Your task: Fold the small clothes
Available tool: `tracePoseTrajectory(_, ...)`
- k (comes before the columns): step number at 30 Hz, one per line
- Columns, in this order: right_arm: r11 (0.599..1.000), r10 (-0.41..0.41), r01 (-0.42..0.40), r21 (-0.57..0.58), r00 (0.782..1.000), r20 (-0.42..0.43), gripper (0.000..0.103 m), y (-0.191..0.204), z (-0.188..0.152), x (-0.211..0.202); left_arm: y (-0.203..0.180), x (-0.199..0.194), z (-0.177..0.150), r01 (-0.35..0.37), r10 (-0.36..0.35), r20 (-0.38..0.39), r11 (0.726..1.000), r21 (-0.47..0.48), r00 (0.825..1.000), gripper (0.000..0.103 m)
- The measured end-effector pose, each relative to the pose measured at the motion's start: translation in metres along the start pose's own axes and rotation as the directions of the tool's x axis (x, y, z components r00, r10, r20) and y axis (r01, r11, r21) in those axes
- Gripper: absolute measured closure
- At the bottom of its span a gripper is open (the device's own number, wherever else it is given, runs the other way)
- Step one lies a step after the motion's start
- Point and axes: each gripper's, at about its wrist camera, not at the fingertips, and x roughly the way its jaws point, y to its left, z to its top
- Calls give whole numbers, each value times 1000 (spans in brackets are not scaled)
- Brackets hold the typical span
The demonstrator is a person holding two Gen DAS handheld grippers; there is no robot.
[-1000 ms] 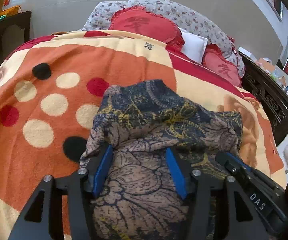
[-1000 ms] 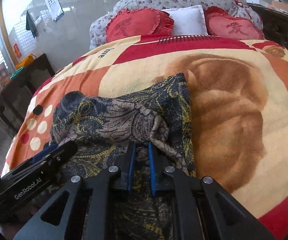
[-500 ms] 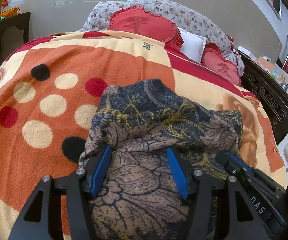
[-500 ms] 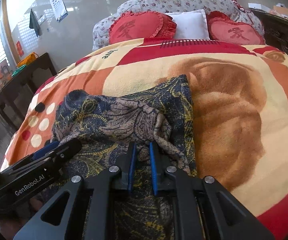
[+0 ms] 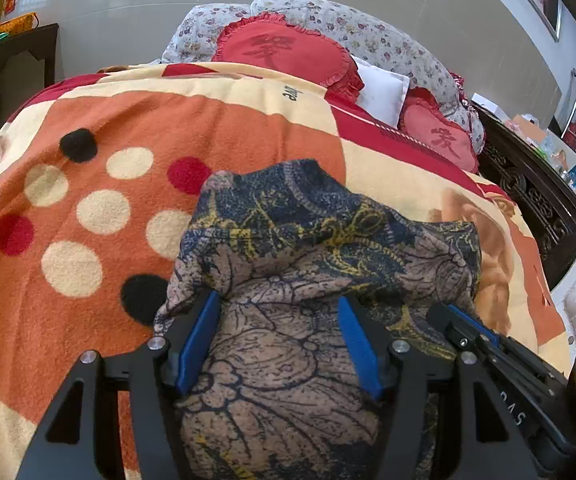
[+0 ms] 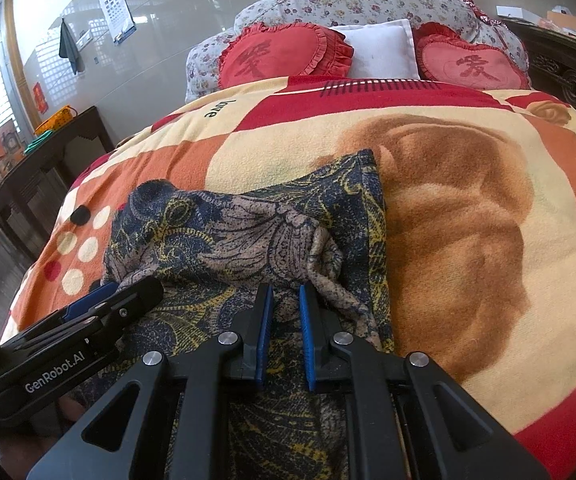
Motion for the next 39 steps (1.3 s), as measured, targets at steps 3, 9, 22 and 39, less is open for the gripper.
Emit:
tracePoseTrajectory(3,1000,-4,4,-2,1000,-2,75,0,0,0,0,0,0,3,-3,-1,1000,-1,1000,38)
tracePoseTrajectory(9,999,-8,4,-48,997,-79,75,1,2,-41,-3,1,1,21,-21,-17,1000,7,1000,29)
tracePoseTrajectory(22,959,51,-55,-278,998,-20,70,3,-91,-144,-26,-93,-77,-46,48,-1,981,190,999,23)
tracePoseTrajectory(39,961,115,-145,-237,984,-138,67,-8,-105,-99,13,-69,-88,70,-70,-67,998,1,995,0)
